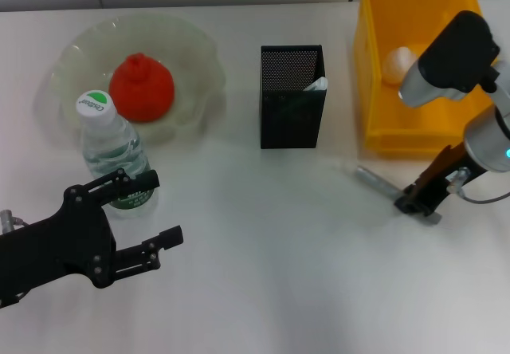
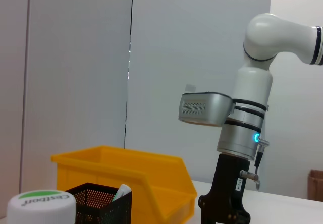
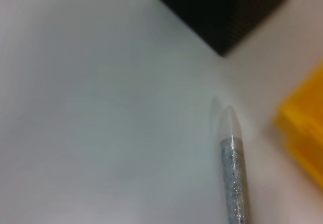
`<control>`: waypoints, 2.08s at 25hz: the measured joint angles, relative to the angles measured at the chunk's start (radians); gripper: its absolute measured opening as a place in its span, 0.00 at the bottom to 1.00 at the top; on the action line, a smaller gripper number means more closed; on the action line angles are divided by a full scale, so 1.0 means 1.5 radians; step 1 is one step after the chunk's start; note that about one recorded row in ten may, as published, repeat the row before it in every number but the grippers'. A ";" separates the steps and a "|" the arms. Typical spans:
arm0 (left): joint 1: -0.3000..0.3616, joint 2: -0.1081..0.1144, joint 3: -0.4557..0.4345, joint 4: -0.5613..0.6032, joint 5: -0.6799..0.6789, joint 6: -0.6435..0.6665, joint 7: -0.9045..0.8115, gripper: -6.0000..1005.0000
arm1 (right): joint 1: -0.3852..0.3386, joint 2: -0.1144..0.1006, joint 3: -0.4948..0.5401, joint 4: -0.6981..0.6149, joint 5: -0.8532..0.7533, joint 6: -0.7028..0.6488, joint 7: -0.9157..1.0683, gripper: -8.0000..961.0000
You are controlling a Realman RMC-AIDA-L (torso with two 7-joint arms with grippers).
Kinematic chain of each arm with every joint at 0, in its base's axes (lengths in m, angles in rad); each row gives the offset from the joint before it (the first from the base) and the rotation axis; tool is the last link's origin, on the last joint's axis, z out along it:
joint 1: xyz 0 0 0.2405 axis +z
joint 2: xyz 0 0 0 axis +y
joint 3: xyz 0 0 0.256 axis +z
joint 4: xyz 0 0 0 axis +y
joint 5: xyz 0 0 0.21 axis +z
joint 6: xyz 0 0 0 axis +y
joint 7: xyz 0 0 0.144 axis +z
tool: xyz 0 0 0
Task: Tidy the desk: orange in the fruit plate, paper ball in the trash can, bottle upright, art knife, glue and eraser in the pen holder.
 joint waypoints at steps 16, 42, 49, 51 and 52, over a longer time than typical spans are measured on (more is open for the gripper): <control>0.000 0.000 0.000 0.001 0.000 0.000 0.000 0.78 | -0.024 -0.002 0.019 -0.109 0.209 -0.091 -0.129 0.16; 0.002 -0.001 0.000 0.000 -0.002 0.004 0.005 0.78 | 0.125 -0.001 0.096 0.533 1.048 0.293 -1.019 0.16; -0.002 -0.001 0.000 0.000 -0.002 0.003 0.004 0.78 | 0.156 0.004 0.090 0.581 1.052 0.328 -1.032 0.16; -0.002 -0.001 0.000 0.000 -0.002 0.003 0.004 0.78 | 0.145 0.004 0.092 0.581 1.053 0.314 -1.030 0.16; -0.002 -0.001 0.000 0.000 -0.002 0.003 0.004 0.78 | 0.139 0.005 0.093 0.581 1.053 0.307 -1.030 0.16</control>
